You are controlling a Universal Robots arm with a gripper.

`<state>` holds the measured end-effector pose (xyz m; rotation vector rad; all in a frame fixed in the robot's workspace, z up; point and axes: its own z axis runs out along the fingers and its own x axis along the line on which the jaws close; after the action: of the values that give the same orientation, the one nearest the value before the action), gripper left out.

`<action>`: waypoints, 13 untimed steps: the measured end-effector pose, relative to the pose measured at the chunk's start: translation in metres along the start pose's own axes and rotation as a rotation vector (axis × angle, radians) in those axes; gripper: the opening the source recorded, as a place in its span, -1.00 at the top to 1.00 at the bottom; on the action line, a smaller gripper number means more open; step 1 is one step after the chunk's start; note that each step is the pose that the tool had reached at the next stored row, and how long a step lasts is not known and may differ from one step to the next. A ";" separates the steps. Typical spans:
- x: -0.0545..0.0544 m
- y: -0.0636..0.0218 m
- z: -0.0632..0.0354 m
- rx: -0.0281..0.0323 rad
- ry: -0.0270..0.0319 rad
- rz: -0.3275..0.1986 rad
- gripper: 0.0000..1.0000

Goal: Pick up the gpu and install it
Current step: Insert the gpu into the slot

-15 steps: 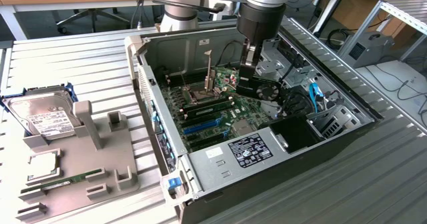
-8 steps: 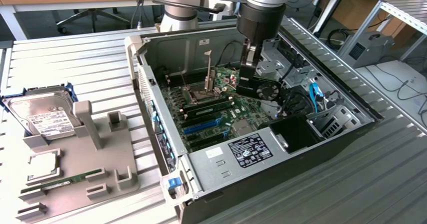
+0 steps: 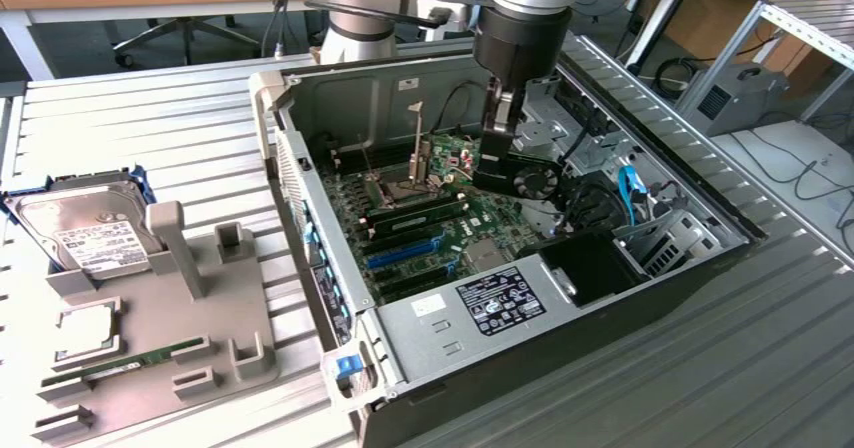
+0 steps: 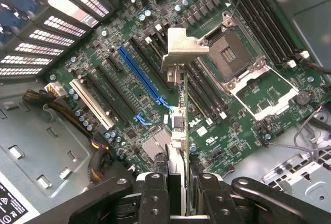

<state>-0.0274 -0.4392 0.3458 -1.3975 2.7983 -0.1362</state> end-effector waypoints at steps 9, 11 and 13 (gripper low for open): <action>0.000 0.0000 0.0000 0.0010 -0.0029 -0.035 0.47; 0.000 0.0000 0.0000 0.0014 -0.0038 -0.047 0.47; 0.000 0.0000 -0.0001 0.0017 -0.0045 -0.055 0.47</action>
<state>-0.0274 -0.4392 0.3459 -1.4733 2.7565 -0.1358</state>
